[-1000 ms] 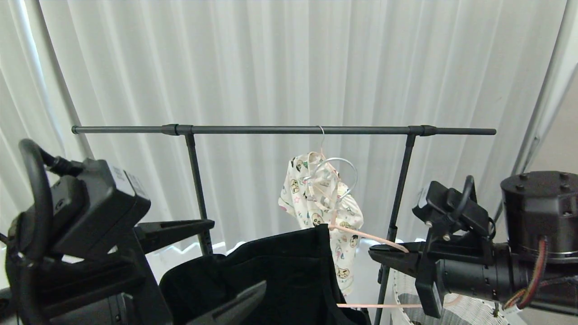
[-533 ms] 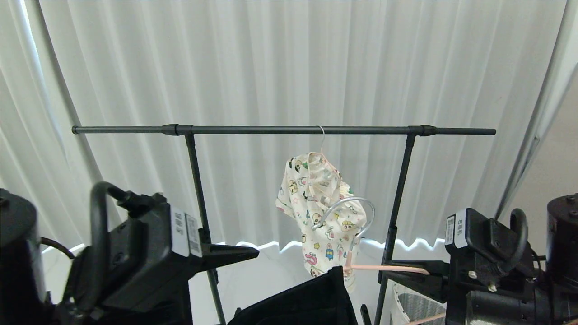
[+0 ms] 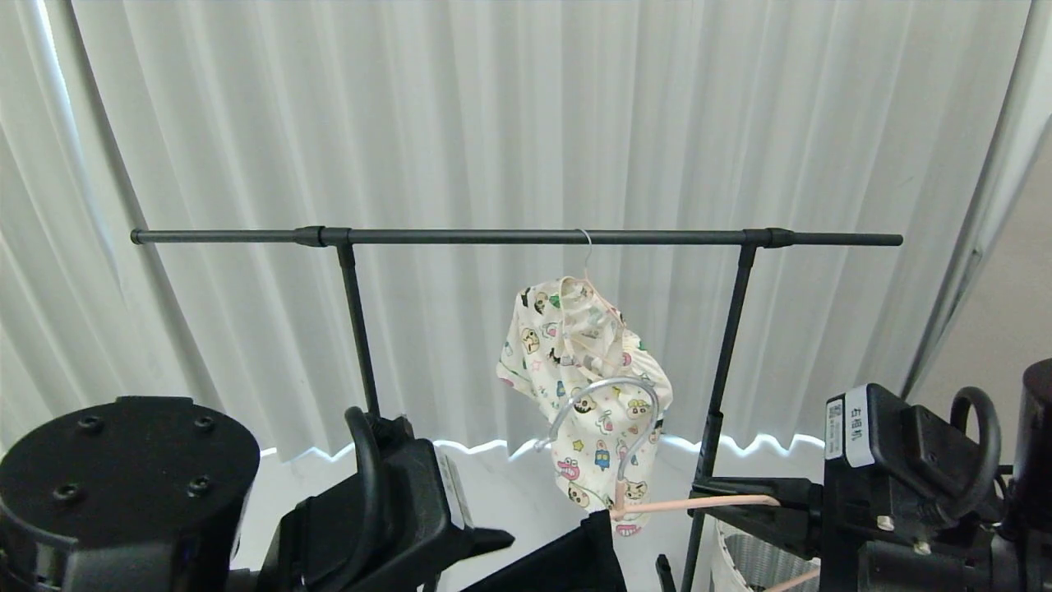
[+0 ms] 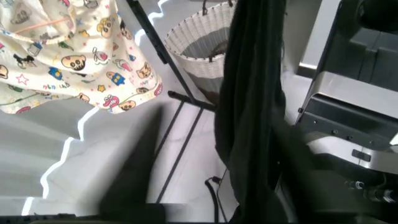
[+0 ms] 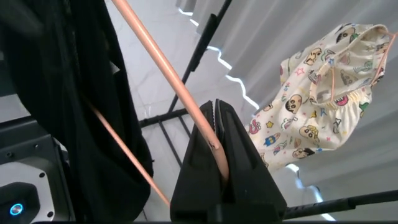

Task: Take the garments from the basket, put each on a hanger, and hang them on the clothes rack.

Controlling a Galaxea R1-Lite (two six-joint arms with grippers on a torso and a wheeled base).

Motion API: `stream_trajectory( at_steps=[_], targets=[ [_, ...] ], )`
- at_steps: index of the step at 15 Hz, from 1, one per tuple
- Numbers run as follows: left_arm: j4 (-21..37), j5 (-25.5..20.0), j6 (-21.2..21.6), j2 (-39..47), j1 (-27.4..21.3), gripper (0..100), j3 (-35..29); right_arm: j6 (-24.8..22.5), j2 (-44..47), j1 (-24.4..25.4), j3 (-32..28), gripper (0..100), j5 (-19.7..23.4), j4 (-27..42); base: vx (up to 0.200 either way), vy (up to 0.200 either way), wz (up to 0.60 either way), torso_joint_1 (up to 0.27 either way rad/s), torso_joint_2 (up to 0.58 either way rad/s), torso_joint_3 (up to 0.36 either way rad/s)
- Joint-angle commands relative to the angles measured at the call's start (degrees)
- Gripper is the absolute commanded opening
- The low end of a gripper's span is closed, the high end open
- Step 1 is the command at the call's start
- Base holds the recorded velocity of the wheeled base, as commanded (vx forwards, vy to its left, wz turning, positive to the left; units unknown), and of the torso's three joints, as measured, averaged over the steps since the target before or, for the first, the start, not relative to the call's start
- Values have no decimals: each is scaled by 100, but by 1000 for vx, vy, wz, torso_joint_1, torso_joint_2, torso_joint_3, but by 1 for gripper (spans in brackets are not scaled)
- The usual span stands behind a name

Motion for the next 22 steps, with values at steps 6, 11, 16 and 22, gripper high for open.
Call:
stream_trajectory(
  at_steps=[6, 11, 16, 22],
  targets=[
    [3, 27, -56, 55, 27, 0, 68, -8, -41, 11, -2, 100, -129, 29, 0, 0, 0, 0, 0, 0],
    [3, 378, -56, 37, 317, 0, 323, 1, -41, 11, 42, 100, -586, 65, 0, 0, 0, 0, 0, 0],
    [-5, 1152, -162, -112, 1011, 0, 147, 748, 188, 73, 367, 100, -542, 65, 0, 0, 0, 0, 0, 0],
    [3, 1310, -557, -315, 1002, 0, -653, 2690, 1647, 143, -363, 100, -1280, -436, 0, 0, 0, 0, 0, 0]
  ],
)
